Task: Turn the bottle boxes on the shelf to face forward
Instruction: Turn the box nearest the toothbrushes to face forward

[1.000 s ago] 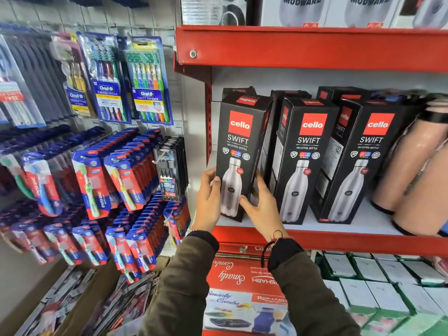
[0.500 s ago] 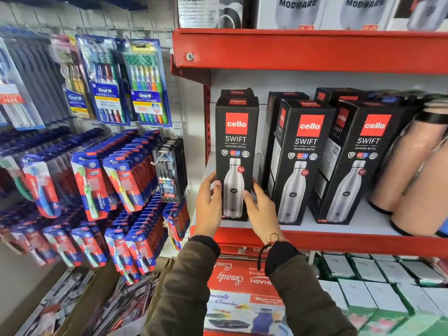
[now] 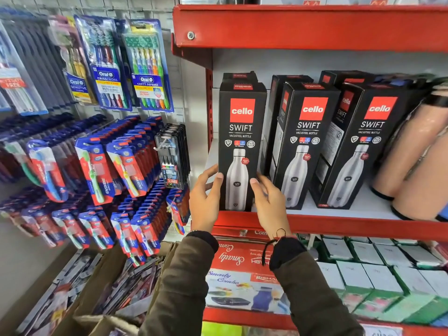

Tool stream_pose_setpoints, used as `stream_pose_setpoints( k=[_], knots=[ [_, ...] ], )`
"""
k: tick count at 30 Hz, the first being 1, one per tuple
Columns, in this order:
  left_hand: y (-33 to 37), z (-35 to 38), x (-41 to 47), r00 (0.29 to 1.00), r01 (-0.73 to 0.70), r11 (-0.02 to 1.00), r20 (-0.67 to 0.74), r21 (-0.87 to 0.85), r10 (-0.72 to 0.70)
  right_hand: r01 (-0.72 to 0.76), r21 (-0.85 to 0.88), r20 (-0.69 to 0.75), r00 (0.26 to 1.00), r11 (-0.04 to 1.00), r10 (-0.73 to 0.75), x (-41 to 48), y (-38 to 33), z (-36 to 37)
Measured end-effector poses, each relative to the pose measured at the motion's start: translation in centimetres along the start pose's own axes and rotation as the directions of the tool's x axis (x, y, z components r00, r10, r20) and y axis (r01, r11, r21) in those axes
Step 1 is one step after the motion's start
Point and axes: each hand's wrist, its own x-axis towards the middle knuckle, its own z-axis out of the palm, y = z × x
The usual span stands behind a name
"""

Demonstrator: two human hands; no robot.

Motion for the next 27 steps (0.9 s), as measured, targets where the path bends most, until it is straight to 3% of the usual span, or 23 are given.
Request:
stream_pose_setpoints(
  k=[14, 18, 21, 24, 27],
  knots=[
    [0.5, 0.6, -1.5, 0.996, -0.08, 0.995, -0.036, 0.057, 0.082, 0.023, -0.03, -0.023, 0.999, 0.999, -0.024, -1.3, -0.8, -0.4],
    [0.6, 1.6, -2.2, 0.984, -0.084, 0.996, -0.154, 0.032, 0.088, 0.05, -0.041, -0.013, 0.999, 0.998, -0.05, -1.6, -0.6, -1.2],
    [0.6, 2.9, -3.3, 0.941, -0.162, 0.986, -0.297, 0.03, 0.163, 0.106, -0.026, -0.09, 0.99, 0.994, -0.108, -1.9, -0.6, -2.2],
    [1.1, 4.6, -4.0, 0.849, -0.295, 0.947, -0.421, 0.126, 0.321, 0.196, -0.001, -0.246, 0.951, 0.981, -0.19, -1.9, -0.8, -4.1],
    [1.9, 6.6, -4.5, 0.794, -0.429, 0.891, -0.409, 0.145, 0.449, 0.215, -0.024, -0.352, 0.912, 0.976, -0.21, -1.2, -0.4, -6.2]
  ],
)
